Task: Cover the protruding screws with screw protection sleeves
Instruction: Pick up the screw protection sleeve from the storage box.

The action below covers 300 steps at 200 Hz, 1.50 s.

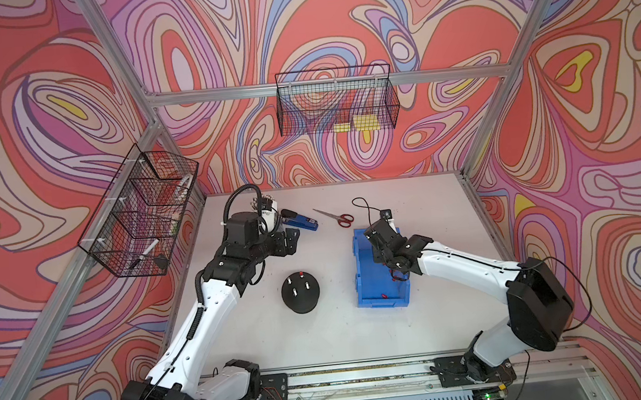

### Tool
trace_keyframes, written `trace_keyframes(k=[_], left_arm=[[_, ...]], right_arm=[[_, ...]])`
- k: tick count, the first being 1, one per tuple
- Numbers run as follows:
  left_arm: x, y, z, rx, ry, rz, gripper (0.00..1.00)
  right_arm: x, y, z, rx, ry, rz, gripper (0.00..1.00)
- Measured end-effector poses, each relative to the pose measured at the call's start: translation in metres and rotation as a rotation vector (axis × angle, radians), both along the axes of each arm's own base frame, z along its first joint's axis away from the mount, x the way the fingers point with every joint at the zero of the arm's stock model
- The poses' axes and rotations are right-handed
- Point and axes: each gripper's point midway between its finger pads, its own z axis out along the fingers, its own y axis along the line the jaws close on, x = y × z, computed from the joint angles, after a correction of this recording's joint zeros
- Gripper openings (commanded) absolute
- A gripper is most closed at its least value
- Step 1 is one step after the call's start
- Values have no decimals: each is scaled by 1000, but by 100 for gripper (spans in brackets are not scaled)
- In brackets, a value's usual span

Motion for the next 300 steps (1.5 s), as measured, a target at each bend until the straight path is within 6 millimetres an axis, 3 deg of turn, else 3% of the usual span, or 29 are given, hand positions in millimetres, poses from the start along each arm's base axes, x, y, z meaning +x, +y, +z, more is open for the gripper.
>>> trace_keyframes(k=[23,44,140,176,206,247,300], left_arm=[[1,-11,-14,-17,58,-34,82],[2,-21,-27,-25,115,-65,81],[-1,-27,-35,-25,158,-82,81],[-2,-31,-36,-36,169,-93,81],[-1,-34,-38,-44,181,-100,81],[0,-34,-37,-44,178,-100,81],[0,-34,-37,-44,177,-99,81]], right_arm=[[-3,-10,18,21,-23,-26,40],[-1,-23,19,26,-16,-54,41],[-3,-45,-21,79,114,-86,39],[5,-40,-29,117,126,-67,24],[10,-35,-35,130,126,-40,0],[10,-37,-33,118,105,-25,0],[7,-44,-16,91,51,-19,0]])
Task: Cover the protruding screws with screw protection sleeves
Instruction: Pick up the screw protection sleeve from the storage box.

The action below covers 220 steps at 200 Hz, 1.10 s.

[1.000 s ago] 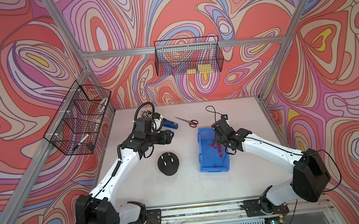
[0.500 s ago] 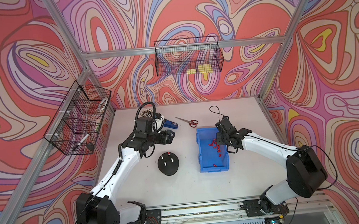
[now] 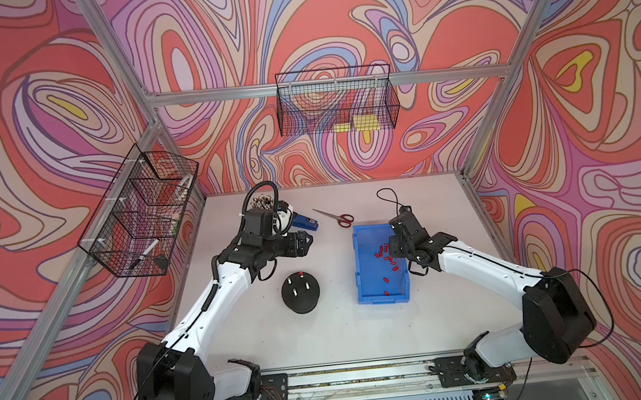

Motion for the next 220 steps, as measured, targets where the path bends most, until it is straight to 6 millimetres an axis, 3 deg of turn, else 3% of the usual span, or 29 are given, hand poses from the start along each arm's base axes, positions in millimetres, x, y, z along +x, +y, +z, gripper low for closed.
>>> trace_keyframes(k=[78,114,136,158,174,199,220], left_arm=[[1,2,-1,8,-2,9,81],[1,2,-1,10,-2,11,81],[1,2,-1,10,-2,12,81],[1,2,-1,10,-2,12,81],[1,2,-1,11,-1,12,81],[1,2,-1,10,-2,12,81],[1,2,-1,10,-2,12,81]], right_arm=[[-4,1,0,-71,-19,-1,0],[2,7,-19,-82,22,-1,0],[6,11,-18,-63,10,3,0],[7,13,-16,-59,14,9,22],[7,13,-13,-70,19,17,31],[5,12,-3,-75,29,20,33],[1,12,19,-54,19,12,32]])
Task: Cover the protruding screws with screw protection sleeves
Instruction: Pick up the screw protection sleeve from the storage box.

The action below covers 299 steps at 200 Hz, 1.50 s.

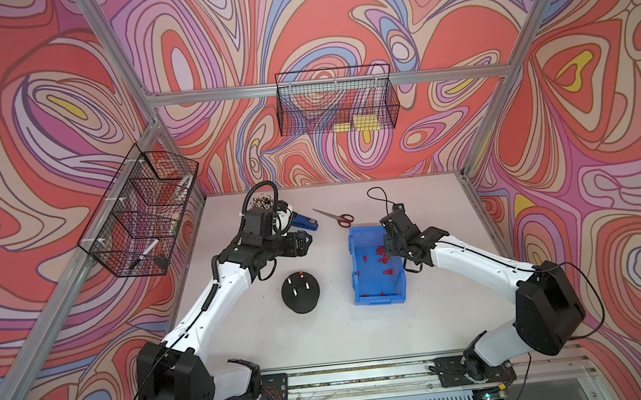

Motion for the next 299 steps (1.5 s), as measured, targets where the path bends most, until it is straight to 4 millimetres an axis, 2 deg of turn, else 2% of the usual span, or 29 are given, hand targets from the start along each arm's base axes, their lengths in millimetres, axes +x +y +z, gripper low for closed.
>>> trace_keyframes(k=[21,33,47,59,75,96,117,146,217,266,299], left_arm=[[0,1,2,1,-6,3,81],[-1,1,5,0,-16,5,81],[-2,3,11,-2,-32,8,81],[-3,4,16,-4,-49,13,81],[-4,6,22,-3,-67,20,81],[-5,7,25,-2,-78,26,80],[-5,7,26,-5,-77,28,77],[-4,4,27,-32,-70,28,76],[-1,0,18,-48,-36,25,76],[1,-2,14,-50,-25,21,76],[2,-2,12,-52,-15,25,75]], right_arm=[[-6,3,29,47,-34,-6,27],[-12,13,44,96,-49,11,21],[-20,29,53,168,-48,42,16],[-26,45,53,222,-26,74,14],[-34,67,41,270,33,108,14],[-42,92,15,305,115,140,13],[-46,102,-11,321,178,149,12],[-43,115,-36,339,230,162,12],[-47,119,-85,332,291,161,15],[-40,123,-98,339,281,169,15],[-34,123,-98,359,254,171,16]])
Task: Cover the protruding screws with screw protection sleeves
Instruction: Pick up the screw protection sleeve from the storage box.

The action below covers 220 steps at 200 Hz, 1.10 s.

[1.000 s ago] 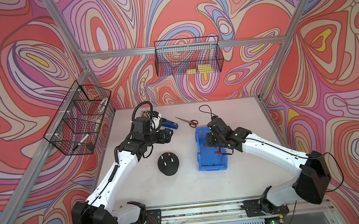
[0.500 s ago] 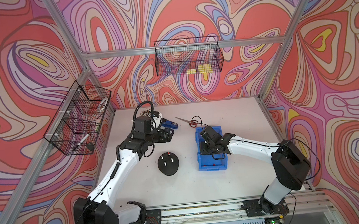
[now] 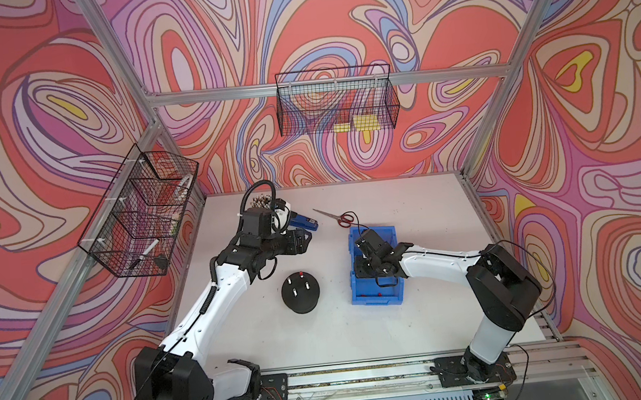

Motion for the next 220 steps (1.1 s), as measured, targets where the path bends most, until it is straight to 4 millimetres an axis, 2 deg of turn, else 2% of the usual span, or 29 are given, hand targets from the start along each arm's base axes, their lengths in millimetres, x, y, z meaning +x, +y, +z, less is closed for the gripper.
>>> trace_keyframes(k=[54,101,118,137,180,220], left_arm=[[1,-2,-1,-21,14,4,72],[6,-10,-6,-70,43,-1,70],[8,-12,-9,-83,58,4,66],[8,-19,-8,-110,69,4,60],[4,-48,-16,-140,100,-44,60],[5,-50,-22,-136,117,-34,59]], right_arm=[[0,-7,-10,7,-10,-8,17],[3,-2,-10,32,-22,-1,17],[3,0,-10,44,-24,4,17],[2,1,-12,50,-18,9,17],[-3,-1,-18,57,6,16,19],[-5,1,-21,79,12,31,20]])
